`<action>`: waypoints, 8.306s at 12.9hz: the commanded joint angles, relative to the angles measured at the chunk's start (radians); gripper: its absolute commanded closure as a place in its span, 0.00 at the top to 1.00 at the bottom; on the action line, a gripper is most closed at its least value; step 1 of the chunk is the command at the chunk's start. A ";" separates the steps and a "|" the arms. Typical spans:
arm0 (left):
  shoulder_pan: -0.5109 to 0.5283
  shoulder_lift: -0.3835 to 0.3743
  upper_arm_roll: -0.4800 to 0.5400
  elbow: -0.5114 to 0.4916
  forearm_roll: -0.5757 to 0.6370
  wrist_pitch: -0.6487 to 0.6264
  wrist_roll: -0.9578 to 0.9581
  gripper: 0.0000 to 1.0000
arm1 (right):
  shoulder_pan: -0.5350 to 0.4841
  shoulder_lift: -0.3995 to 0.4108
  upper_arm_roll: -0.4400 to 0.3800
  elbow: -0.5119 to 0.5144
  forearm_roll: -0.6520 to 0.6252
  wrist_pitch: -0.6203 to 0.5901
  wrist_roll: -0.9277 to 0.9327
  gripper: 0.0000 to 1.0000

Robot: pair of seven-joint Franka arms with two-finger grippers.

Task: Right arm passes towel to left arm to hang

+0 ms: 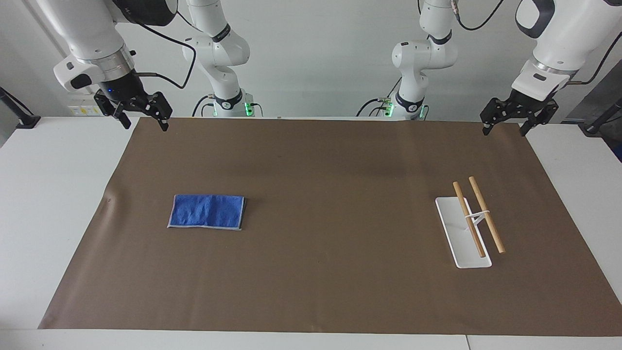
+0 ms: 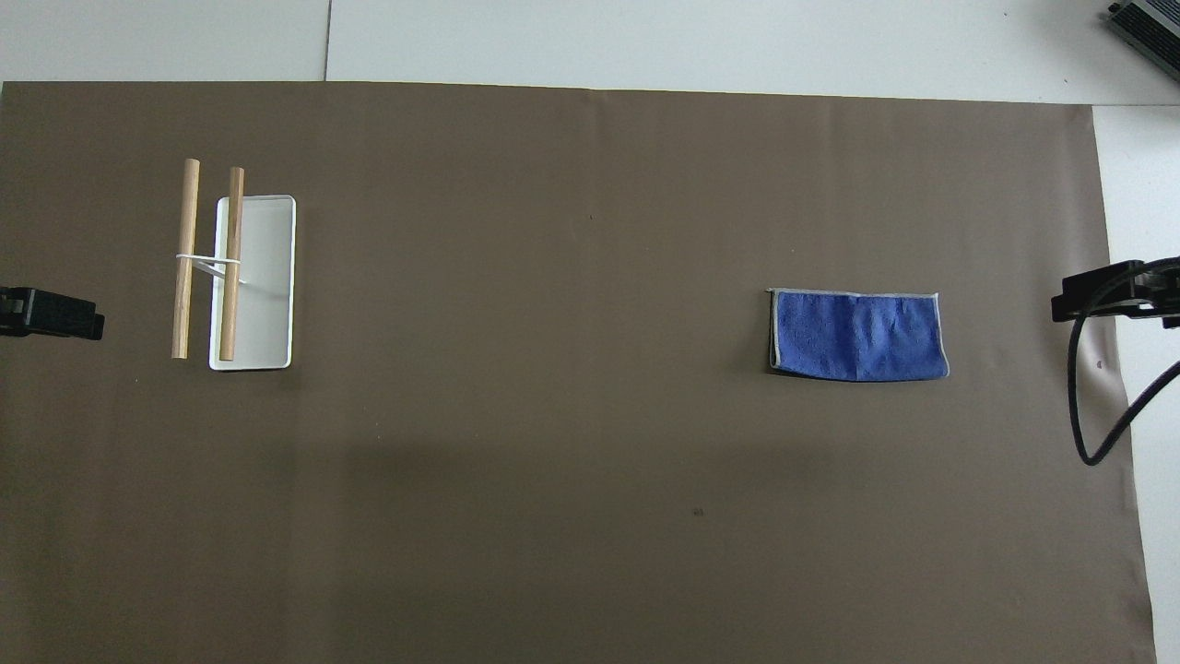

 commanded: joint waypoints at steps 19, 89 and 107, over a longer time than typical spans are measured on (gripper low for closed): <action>0.005 -0.028 -0.002 -0.028 -0.011 -0.002 -0.008 1.00 | -0.006 -0.073 0.009 -0.168 -0.004 0.140 -0.011 1.00; -0.276 -0.086 -0.011 -0.379 -0.704 0.623 -0.857 1.00 | 0.296 0.177 0.335 -0.257 1.559 0.912 -0.195 0.00; -0.362 -0.060 -0.007 -0.407 -0.715 0.811 -1.125 0.00 | 0.293 0.179 0.335 -0.260 1.603 0.915 -0.209 0.00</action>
